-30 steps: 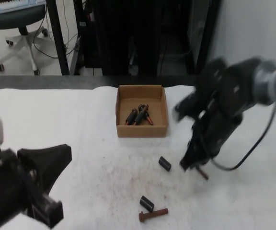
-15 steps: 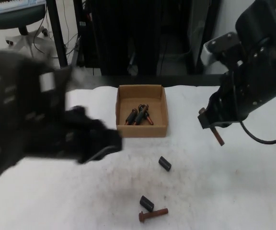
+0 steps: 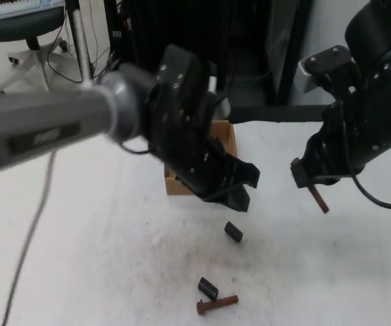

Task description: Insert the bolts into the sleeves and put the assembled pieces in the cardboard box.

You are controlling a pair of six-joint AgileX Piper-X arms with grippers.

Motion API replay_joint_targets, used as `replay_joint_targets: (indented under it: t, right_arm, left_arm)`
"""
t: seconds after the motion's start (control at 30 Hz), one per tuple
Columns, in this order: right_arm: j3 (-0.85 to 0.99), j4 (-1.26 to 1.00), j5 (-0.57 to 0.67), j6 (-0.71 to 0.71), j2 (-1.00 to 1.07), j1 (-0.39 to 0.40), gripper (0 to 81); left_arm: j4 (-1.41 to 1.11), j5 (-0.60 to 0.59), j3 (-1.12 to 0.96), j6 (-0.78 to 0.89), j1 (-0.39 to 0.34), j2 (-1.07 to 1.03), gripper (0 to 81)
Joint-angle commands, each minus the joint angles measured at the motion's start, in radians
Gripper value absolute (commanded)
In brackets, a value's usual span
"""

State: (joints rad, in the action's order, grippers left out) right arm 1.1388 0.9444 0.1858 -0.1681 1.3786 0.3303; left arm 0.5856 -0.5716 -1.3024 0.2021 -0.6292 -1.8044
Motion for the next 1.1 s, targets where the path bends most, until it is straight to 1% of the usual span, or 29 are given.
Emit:
replay_joint_targets:
  t: [0.0, 0.07, 0.13, 0.17, 0.2, 0.3, 0.43, 0.57, 0.83, 1.07]
  right_arm:
    - [0.006, 0.020, 0.016, 0.012, -0.019, -0.063, 0.8]
    - [0.006, 0.031, 0.030, 0.010, -0.021, -0.101, 0.8]
    - [0.006, 0.044, 0.066, 0.010, -0.025, -0.146, 0.8]
    - [0.006, 0.051, 0.087, 0.008, -0.026, -0.162, 0.8]
    - [0.006, 0.056, 0.105, 0.008, -0.029, -0.183, 0.8]
    - [0.006, 0.072, 0.111, -0.010, -0.037, -0.213, 0.8]
    - [0.006, 0.087, 0.108, -0.011, -0.053, -0.214, 0.8]
    - [0.006, 0.092, 0.108, -0.011, -0.076, -0.214, 0.8]
    - [0.006, 0.100, 0.108, -0.011, -0.102, -0.214, 0.8]
    - [-0.024, 0.101, 0.108, -0.011, -0.102, -0.214, 0.8]
  left_arm:
    - [0.187, 0.027, -0.136, -0.148, -0.009, -0.063, 26.5]
    - [0.248, 0.100, -0.185, -0.173, -0.016, -0.089, 40.2]
    - [0.265, 0.172, -0.217, -0.185, -0.023, -0.109, 48.5]
    - [0.264, 0.194, -0.226, -0.202, -0.029, -0.116, 49.9]
    - [0.264, 0.220, -0.234, -0.219, -0.037, -0.127, 49.8]
    - [0.264, 0.290, -0.253, -0.284, -0.067, -0.164, 49.8]
    - [0.259, 0.400, -0.257, -0.335, -0.110, -0.227, 49.8]
    - [0.241, 0.518, -0.257, -0.337, -0.129, -0.276, 49.8]
    - [0.129, 0.530, -0.265, -0.301, -0.128, -0.286, 49.8]
    - [0.120, 0.530, -0.265, -0.299, -0.128, -0.286, 49.8]
